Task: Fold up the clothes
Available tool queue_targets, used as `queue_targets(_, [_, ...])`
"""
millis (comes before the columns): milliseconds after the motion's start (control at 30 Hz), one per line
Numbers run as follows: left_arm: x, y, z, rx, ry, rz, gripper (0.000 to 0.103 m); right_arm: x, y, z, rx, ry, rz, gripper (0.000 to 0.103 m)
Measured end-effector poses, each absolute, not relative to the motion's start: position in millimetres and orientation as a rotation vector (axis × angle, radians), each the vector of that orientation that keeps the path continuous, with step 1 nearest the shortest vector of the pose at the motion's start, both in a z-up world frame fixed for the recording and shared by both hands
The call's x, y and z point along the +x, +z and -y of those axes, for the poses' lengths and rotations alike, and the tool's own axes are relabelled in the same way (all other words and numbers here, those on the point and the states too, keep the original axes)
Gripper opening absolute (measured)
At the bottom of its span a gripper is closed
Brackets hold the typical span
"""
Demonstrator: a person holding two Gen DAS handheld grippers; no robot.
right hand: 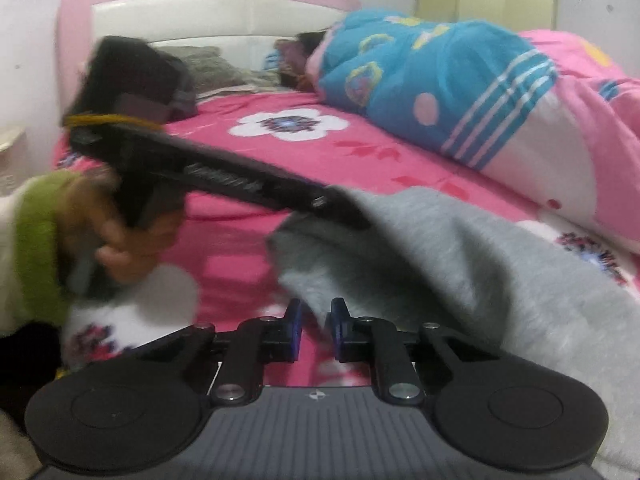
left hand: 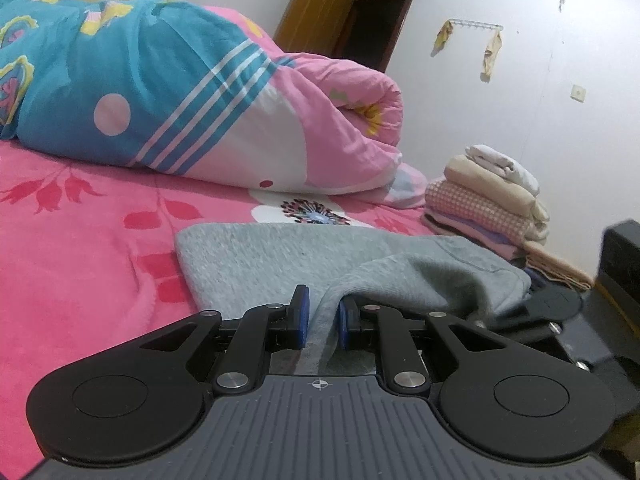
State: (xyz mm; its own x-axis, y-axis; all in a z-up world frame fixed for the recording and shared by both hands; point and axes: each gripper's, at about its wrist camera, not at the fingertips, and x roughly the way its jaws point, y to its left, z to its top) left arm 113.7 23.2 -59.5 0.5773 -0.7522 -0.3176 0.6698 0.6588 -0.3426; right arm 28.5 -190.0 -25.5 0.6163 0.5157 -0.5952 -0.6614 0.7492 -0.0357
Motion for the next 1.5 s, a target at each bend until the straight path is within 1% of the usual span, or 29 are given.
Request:
queue_targets(33, [113.8, -59.2, -23.1, -0.194, -0.837, -0.462, 0.015, 22.6, -25.6, 188.9, -0.279, 0.711, -0.606, 0.01])
queue_targets(133, [112.9, -59.1, -22.8, -0.191, -0.836, -0.46, 0.015, 5.8, -24.1, 183.3, -0.35, 0.731, -0.597, 0.01])
queue_targets(200, [112.9, -59.2, -22.9, -0.192, -0.836, -0.46, 0.015, 1.9, -18.2, 183.5, -0.364, 0.699, -0.547, 0.01])
queue_targets(233, [113.0, -59.2, -23.0, -0.193, -0.836, -0.46, 0.015, 4.1, -14.5, 183.9, -0.365, 0.663, -0.521, 0.012])
queue_targets(300, [113.1, -59.1, -22.9, -0.193, -0.837, -0.459, 0.015, 6.3, -10.0, 182.9, -0.404, 0.578, -0.459, 0.019])
queue_targets(367, [113.1, -58.6, -22.2, -0.192, -0.836, -0.458, 0.015, 11.1, -11.0, 179.2, -0.444, 0.562, -0.437, 0.043])
queue_targets(400, [112.8, -58.5, -22.2, -0.189, -0.837, -0.456, 0.015, 14.4, -12.7, 176.6, -0.46, 0.566, -0.436, 0.043])
queue_targets(500, [111.6, -58.6, -22.2, -0.181, -0.837, -0.447, 0.015, 26.3, -24.4, 166.9, -0.513, 0.555, -0.468, 0.042])
queue_targets(533, [111.3, -58.5, -22.2, -0.18, -0.837, -0.444, 0.015, 30.1, -29.6, 164.3, -0.528, 0.549, -0.492, 0.038])
queue_targets(600, [110.9, -58.7, -22.2, -0.179, -0.836, -0.442, 0.015, 34.0, -33.9, 163.7, -0.511, 0.562, -0.531, 0.02])
queue_targets(633, [110.6, -58.6, -22.0, -0.179, -0.836, -0.441, 0.015, 32.2, -33.2, 164.9, -0.49, 0.565, -0.536, 0.004])
queue_targets(700, [110.0, -58.4, -21.8, -0.179, -0.836, -0.438, 0.015, 24.6, -28.5, 168.9, -0.456, 0.561, -0.505, 0.004])
queue_targets(767, [109.6, -58.2, -21.2, -0.178, -0.835, -0.436, 0.015, 20.9, -27.7, 171.0, -0.424, 0.574, -0.513, 0.004])
queue_targets(867, [108.3, -58.4, -20.1, -0.171, -0.83, -0.433, 0.015, 22.7, -41.8, 167.1, -0.423, 0.571, -0.535, 0.005])
queue_targets(933, [107.3, -58.8, -19.6, -0.166, -0.826, -0.432, 0.015, 15.5, -49.6, 158.5, -0.482, 0.559, -0.495, 0.007])
queue_targets(1033, [106.0, -59.1, -19.1, -0.161, -0.823, -0.431, 0.015, -4.8, -48.9, 149.8, -0.545, 0.591, -0.448, 0.007])
queue_targets(1133, [104.7, -58.8, -19.1, -0.156, -0.821, -0.428, 0.015, -22.6, -43.8, 153.1, -0.518, 0.62, -0.463, 0.007])
queue_targets(1300, [102.7, -58.3, -19.0, -0.148, -0.819, -0.423, 0.015, -31.1, -36.0, 178.5, -0.472, 0.473, -0.494, 0.008])
queue_targets(1400, [101.8, -58.2, -19.0, -0.145, -0.818, -0.421, 0.015, -27.3, -35.3, 193.2, -0.477, 0.368, -0.508, 0.017])
queue_targets(1467, [101.5, -58.2, -19.1, -0.143, -0.817, -0.42, 0.015, -24.7, -37.9, 197.1, -0.494, 0.332, -0.509, 0.028])
queue_targets(1500, [101.4, -58.3, -19.1, -0.142, -0.817, -0.419, 0.015, -22.9, -39.1, 196.9, -0.506, 0.33, -0.508, 0.029])
